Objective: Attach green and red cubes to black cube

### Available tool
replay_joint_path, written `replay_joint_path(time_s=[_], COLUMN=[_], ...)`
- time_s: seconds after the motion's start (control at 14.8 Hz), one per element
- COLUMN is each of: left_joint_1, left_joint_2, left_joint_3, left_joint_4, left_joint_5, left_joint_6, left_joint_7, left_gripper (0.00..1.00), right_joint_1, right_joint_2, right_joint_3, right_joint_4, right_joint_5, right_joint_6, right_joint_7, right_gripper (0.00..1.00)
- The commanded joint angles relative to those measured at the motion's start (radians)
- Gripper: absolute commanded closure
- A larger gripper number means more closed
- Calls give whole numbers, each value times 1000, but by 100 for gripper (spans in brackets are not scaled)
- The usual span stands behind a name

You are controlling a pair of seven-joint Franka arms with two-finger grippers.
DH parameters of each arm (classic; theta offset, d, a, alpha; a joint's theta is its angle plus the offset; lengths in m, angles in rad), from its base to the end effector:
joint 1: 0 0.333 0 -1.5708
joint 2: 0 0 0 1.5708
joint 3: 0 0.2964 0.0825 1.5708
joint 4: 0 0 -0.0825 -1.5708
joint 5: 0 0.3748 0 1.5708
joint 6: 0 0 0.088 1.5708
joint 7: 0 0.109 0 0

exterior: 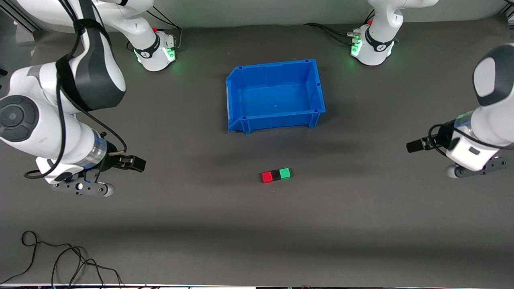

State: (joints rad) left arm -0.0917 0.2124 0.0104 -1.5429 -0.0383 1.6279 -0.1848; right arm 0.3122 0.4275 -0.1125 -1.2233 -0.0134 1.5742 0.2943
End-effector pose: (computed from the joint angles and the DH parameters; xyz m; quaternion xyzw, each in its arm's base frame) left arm 0.5978 -0.0532 0.4985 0.9964 0.0539 -0.0655 0.0093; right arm 0.6414 0.1433 0.5068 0.9979 -0.0428 -0.0285 0.0383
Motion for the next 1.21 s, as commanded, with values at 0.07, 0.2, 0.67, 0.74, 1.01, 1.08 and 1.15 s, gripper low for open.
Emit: replay_joint_path(time_s=[0.07, 0.2, 0.67, 0.74, 1.01, 1.08, 1.15], left_joint_1=[1, 4, 6, 4, 4, 4, 4], left_joint_2=[-68, -103, -185, -183, -182, -182, -180], left_joint_3=[11, 16, 19, 19, 19, 19, 19], left_joint_4=[-16, -38, -109, -109, -100, -98, -98], left_joint_5=[25, 28, 28, 28, 28, 28, 28], left_joint_6=[-16, -20, -13, -14, -23, -23, -23], left_joint_7=[150, 154, 156, 156, 157, 157, 156], left_gripper=[0, 0, 0, 0, 0, 0, 0], right_joint_1=[-50, -51, -51, -74, -252, -268, -271], right_joint_2=[-101, -179, -285, -308, -411, -405, -397], right_joint_3=[2, -3, -19, -13, 178, 195, 194], right_joint_4=[-60, -128, -199, -223, -355, -354, -351], right_joint_5=[0, 1, 24, 24, 10, 10, 19], right_joint_6=[-36, -22, 0, 6, 35, 35, 32], right_joint_7=[-150, -222, -234, -238, -228, -224, -215], right_gripper=[0, 0, 6, 6, 0, 0, 0])
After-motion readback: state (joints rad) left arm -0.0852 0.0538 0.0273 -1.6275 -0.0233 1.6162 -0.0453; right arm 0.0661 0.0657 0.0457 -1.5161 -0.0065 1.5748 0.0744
